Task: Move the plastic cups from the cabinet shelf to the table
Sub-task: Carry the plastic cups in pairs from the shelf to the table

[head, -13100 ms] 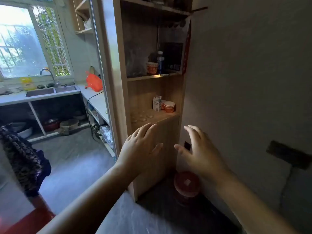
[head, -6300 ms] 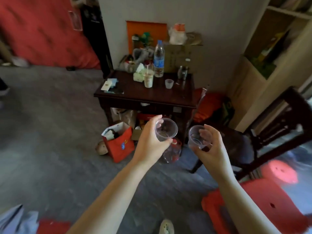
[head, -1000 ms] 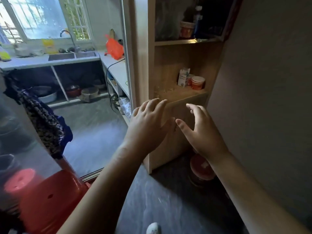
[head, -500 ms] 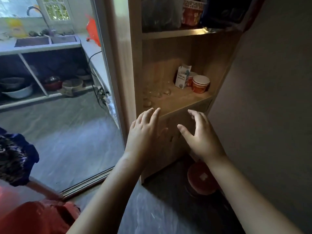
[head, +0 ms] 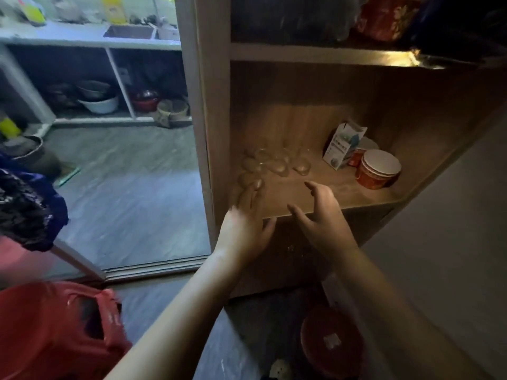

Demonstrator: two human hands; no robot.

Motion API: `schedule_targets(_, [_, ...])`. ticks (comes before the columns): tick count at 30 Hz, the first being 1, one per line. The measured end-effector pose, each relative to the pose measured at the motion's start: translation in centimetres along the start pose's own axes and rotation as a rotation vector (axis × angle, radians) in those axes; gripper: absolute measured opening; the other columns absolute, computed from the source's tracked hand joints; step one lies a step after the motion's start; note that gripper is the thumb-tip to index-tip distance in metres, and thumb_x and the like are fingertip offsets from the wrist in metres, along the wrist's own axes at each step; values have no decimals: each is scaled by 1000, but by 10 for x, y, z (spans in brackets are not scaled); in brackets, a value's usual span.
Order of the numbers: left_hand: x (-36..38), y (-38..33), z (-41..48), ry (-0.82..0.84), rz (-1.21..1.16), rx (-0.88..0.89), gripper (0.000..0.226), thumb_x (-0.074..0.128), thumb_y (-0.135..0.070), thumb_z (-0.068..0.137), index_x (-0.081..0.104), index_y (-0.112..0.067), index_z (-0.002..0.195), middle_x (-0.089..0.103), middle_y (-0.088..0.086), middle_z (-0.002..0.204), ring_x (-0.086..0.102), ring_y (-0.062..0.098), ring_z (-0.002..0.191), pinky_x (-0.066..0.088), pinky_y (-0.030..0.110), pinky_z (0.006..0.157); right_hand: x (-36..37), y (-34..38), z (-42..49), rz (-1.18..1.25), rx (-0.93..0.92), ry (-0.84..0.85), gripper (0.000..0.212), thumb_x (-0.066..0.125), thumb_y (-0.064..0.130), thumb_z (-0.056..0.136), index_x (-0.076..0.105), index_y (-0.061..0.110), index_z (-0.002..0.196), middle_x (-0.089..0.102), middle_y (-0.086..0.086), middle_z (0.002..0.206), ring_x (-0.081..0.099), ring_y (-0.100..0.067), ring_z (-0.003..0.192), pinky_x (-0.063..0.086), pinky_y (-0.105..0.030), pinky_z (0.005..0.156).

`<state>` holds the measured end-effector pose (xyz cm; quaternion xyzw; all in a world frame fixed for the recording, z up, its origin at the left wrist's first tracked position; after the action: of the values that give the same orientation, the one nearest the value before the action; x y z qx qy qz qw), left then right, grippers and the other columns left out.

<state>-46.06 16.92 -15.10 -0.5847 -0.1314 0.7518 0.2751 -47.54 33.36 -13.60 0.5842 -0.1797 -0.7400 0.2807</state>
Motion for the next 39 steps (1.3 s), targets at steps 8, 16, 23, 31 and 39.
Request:
schedule_targets(8, [61,6,53,-127,114,-204,69,58,-38,87,24,-21,145,25,3,153,27,25,137,18,27,100,13,-76,79,-85,9,157,65,63,38,87,34,17,141,35,-5,146,33,-20,136,34,-36,108])
schedule_targets(16, [98,22,106,-99,80,-321,73,60,-33,86,19,-23,146,16,7,154,26,31,134,29,39,106,35,-119,139,-125,111,179,68,62,34,87,29,17,144,22,-8,154,21,-24,142,30,-42,111])
schedule_targets(23, [123,40,136,-60,-60,-388,79,57,-28,88,5,-24,148,0,5,157,14,34,141,31,47,109,47,-142,176,-115,194,122,67,66,30,86,32,13,141,31,-11,148,32,-27,137,33,-41,109])
schedule_targets(31, [139,53,149,-122,-191,-435,84,62,-29,86,5,-21,148,5,5,157,18,28,142,37,37,102,61,-152,203,-68,235,102,69,68,29,83,32,16,141,40,-9,143,42,-26,130,41,-44,104])
schedule_targets(39, [132,51,148,-165,-185,-433,76,60,-27,87,13,-19,146,19,10,153,36,32,132,47,36,94,67,-158,210,-47,231,48,65,68,29,83,36,17,139,43,-8,138,48,-25,124,45,-43,100])
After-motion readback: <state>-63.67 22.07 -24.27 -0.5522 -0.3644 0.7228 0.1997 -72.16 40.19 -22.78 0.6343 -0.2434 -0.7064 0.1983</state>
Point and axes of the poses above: each hand's wrist, its own z-axis towards the middle knuckle, its own x-axis out of the palm, y = z × x, the point moved 2 cm from there along z, towards the middle knuckle
